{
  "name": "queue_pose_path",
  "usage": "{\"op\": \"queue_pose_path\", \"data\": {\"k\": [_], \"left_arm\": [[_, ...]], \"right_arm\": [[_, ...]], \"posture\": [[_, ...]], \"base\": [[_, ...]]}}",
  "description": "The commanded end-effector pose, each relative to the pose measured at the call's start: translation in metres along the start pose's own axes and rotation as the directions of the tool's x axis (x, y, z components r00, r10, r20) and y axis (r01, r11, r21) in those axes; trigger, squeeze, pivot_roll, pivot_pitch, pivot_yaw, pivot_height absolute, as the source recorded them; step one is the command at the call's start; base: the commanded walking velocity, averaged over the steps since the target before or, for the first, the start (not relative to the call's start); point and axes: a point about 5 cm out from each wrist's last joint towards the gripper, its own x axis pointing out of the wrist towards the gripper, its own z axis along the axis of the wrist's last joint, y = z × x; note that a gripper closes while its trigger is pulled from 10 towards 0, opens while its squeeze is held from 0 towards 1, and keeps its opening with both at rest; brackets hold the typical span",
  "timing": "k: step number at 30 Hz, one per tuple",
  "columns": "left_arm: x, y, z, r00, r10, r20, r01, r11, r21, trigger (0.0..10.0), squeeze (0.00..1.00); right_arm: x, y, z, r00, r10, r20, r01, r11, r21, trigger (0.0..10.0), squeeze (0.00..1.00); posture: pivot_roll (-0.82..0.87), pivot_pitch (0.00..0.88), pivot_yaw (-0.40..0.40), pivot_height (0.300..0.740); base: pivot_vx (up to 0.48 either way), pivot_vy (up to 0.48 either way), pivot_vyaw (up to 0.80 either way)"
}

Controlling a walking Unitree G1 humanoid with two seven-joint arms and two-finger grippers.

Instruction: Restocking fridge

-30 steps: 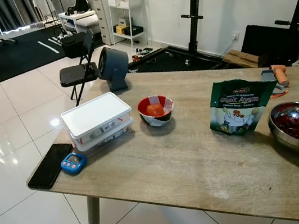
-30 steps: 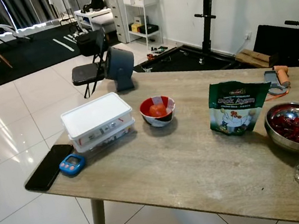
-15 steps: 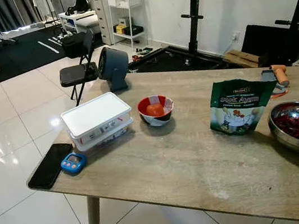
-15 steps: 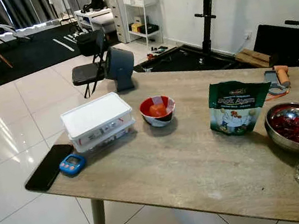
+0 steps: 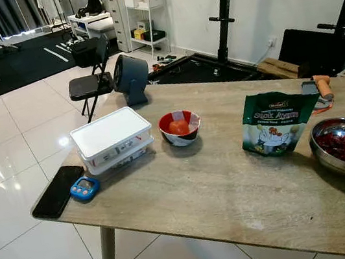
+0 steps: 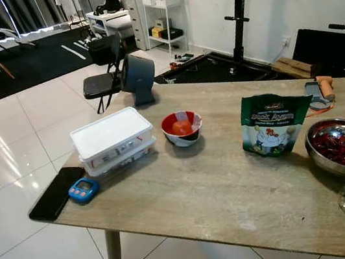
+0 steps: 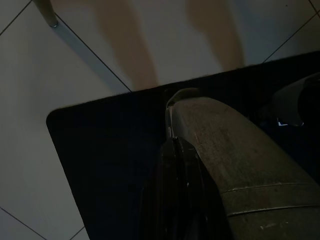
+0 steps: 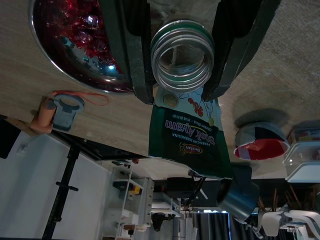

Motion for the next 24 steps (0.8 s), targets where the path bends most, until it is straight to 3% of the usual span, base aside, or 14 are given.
{"op": "queue_pose_path", "data": {"k": [1,11,15,16,24], "left_arm": [[0.0,-0.002,-0.008,0.999,-0.008,-0.032,0.008,1.0,0.005,10.0,0.0],[0.0,-0.003,-0.007,0.999,-0.011,-0.032,0.011,1.0,0.005,10.0,0.0],[0.0,-0.004,-0.006,0.999,-0.018,-0.027,0.018,1.0,-0.005,10.0,0.0],[0.001,-0.005,-0.006,0.999,-0.023,-0.024,0.023,1.0,-0.008,10.0,0.0],[0.001,-0.007,-0.007,0.999,-0.033,-0.027,0.033,0.999,-0.03,10.0,0.0]], "right_arm": [[0.001,0.004,-0.01,0.998,0.025,-0.063,-0.024,1.0,0.017,0.0,0.0],[0.012,0.01,-0.009,0.995,0.073,-0.063,-0.072,0.997,0.016,0.0,0.0],[0.022,0.022,-0.012,0.988,0.137,-0.072,-0.136,0.99,0.019,0.1,0.0],[0.027,0.028,-0.01,0.984,0.167,-0.058,-0.166,0.986,0.022,10.0,0.0],[0.039,0.057,0.007,0.936,0.351,0.024,-0.352,0.935,0.037,10.0,0.0]], "posture": [[-0.12,0.0,0.006,0.74],[-0.12,0.0,0.001,0.74],[-0.13,0.0,0.001,0.74],[-0.12,0.0,0.002,0.74],[-0.12,0.0,0.001,0.74]], "base": [[0.0,0.0,0.0],[0.0,0.0,0.0],[0.0,0.0,0.0],[0.0,0.0,0.0],[0.0,0.0,0.0]]}}
